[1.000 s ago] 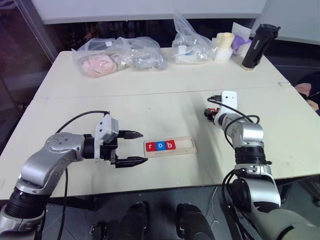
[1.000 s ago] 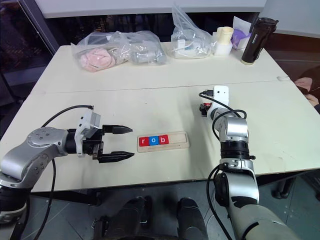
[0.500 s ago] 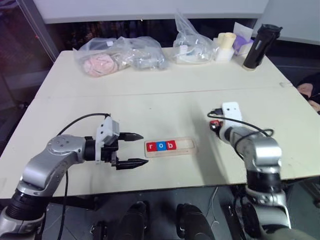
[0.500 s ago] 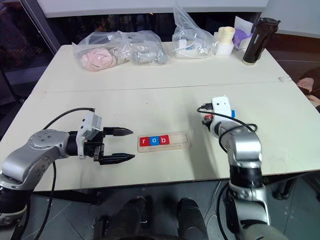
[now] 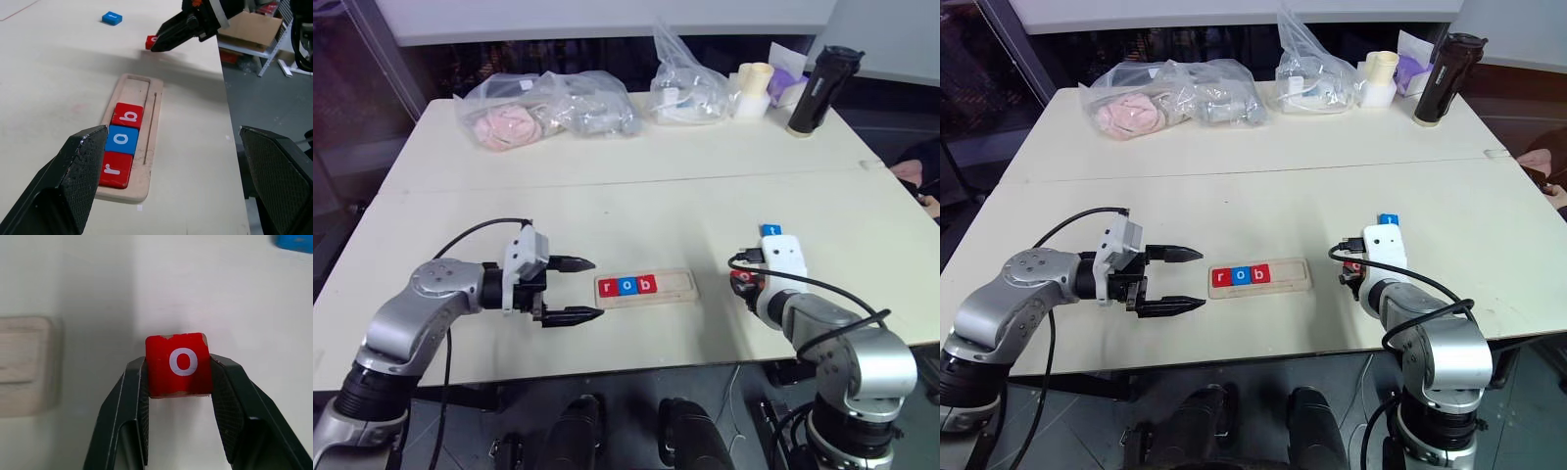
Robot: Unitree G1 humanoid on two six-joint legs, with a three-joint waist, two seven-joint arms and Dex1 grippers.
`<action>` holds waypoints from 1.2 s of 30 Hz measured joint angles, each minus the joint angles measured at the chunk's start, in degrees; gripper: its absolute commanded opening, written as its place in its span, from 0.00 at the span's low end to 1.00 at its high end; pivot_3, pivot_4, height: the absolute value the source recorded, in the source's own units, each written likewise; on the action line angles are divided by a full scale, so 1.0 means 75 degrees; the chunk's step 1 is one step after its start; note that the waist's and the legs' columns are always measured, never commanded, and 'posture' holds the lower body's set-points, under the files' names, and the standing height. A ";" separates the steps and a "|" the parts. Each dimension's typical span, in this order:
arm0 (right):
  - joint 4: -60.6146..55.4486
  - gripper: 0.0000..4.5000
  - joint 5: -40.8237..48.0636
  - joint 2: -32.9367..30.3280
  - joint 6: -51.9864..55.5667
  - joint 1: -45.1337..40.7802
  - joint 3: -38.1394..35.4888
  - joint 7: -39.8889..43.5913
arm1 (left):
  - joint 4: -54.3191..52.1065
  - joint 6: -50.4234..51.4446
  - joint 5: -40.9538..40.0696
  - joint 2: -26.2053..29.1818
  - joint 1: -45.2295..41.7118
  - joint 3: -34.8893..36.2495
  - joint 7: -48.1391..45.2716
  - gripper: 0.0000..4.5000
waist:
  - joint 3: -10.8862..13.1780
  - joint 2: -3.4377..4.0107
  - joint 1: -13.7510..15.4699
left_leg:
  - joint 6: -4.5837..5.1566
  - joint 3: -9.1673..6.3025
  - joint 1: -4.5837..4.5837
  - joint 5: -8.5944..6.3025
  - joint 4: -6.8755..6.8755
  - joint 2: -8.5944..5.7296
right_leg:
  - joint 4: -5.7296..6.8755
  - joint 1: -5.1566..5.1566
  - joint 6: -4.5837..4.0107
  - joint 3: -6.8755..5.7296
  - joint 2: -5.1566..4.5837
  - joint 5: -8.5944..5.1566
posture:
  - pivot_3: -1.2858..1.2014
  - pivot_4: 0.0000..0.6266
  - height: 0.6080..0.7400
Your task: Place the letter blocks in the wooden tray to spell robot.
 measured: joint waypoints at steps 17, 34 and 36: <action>0.0401 0.99 0.1232 -0.4274 -0.2286 -0.0366 0.1748 0.3293 | 0.0041 -0.0002 0.0015 -0.0076 -0.0162 -0.0009 0.0022 1.00 | 0.0012 0.0009 -0.0002 | 0.0008 0.0000 -0.0001 0.0001 -0.0013 0.0001 | -0.0065 0.0030 0.0020 -0.0025 -0.0002 -0.0008 | 0.52 0.24 0.88; 0.6569 0.99 -0.0196 -0.5972 -1.0908 -0.1664 0.3302 0.9120 | 0.0026 0.0008 0.0060 -0.0100 -0.0253 -0.0073 0.0053 1.00 | 0.0018 -0.0003 0.0030 | 0.0015 0.0005 -0.0001 -0.0004 -0.0008 0.0005 | -0.0084 0.0041 0.0008 -0.0028 -0.0003 0.0006 | 0.52 0.24 0.88; 0.6954 0.99 -0.0265 -0.5849 -1.1036 -0.1686 0.3308 0.9221 | 0.0025 0.0008 0.0060 -0.0095 -0.0251 -0.0072 0.0053 1.00 | 0.0018 -0.0003 0.0023 | 0.0015 0.0005 0.0000 -0.0004 -0.0008 0.0005 | -0.0082 0.0041 0.0006 -0.0027 -0.0002 0.0007 | 0.52 0.24 0.88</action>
